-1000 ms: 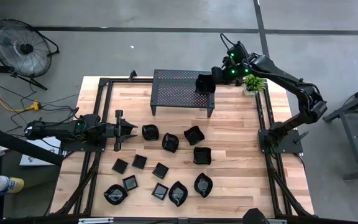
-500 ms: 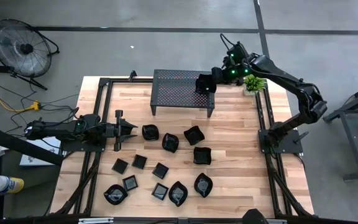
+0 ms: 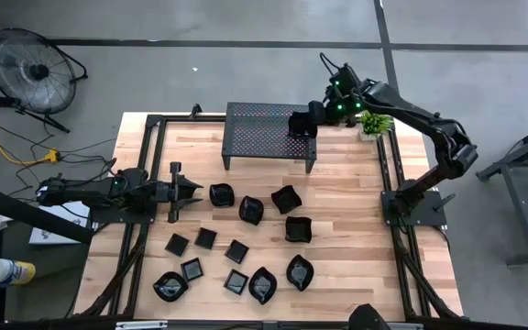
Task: Pick & Place Mini shaped plates
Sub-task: Stack the black distorted square plate on top of the black distorted square plate on the shelf
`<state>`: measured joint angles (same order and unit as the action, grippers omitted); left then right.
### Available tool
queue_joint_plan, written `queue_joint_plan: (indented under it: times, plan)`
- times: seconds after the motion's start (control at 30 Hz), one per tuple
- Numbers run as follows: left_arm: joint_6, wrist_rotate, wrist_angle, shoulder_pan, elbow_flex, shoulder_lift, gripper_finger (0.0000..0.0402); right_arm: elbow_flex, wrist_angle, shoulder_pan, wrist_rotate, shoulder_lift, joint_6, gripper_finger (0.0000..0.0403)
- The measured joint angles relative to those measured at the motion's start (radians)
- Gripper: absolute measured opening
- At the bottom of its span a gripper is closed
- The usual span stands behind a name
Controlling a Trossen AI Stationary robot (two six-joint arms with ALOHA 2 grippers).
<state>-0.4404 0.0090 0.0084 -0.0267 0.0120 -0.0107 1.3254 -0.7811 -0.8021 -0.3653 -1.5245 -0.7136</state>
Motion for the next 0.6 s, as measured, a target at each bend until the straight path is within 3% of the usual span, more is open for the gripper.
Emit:
queue_joint_plan:
  times: [0.3, 0.6]
  plan:
    - [0.000, 0.000, 0.000, 0.000, 0.000, 0.000, 0.0170, 0.000, 0.020, 0.000, -0.011, -0.002, 0.008, 0.0003]
    - [0.000, 0.000, 0.000, 0.000, 0.000, 0.000, 0.0170, 0.000, 0.028, 0.000, -0.010, -0.002, 0.008, 0.0039]
